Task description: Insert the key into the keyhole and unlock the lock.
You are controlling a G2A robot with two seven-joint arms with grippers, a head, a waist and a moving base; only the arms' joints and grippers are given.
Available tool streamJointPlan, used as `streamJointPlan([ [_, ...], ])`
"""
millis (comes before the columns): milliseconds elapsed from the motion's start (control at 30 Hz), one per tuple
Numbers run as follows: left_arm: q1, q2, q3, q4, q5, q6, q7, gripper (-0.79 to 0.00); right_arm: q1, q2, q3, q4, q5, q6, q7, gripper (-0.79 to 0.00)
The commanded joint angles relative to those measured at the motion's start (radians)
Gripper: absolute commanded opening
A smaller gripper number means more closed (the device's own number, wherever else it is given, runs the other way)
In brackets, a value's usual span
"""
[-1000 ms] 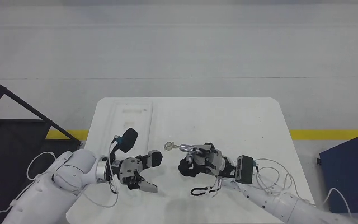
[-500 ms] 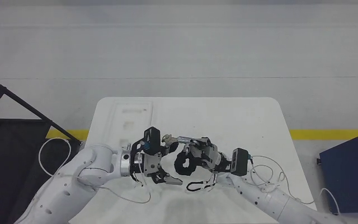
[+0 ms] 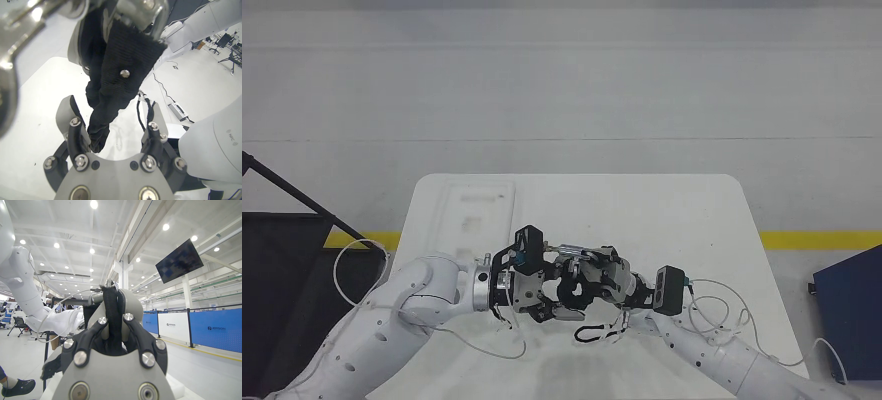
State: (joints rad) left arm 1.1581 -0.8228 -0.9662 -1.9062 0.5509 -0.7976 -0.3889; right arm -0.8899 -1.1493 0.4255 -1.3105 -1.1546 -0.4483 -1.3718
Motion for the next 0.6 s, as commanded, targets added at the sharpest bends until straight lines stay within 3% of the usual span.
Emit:
streamJointPlan([
  [0, 0.002, -0.001, -0.002, -0.003, 0.001, -0.002, -0.003, -0.785, 0.000, 0.000, 0.000, 0.000, 0.000, 0.000, 0.000, -0.785],
  [567, 0.043, -0.001, -0.049, -0.028, 0.001, 0.008, -0.022, -0.785, 0.000, 0.000, 0.000, 0.000, 0.000, 0.000, 0.000, -0.785],
])
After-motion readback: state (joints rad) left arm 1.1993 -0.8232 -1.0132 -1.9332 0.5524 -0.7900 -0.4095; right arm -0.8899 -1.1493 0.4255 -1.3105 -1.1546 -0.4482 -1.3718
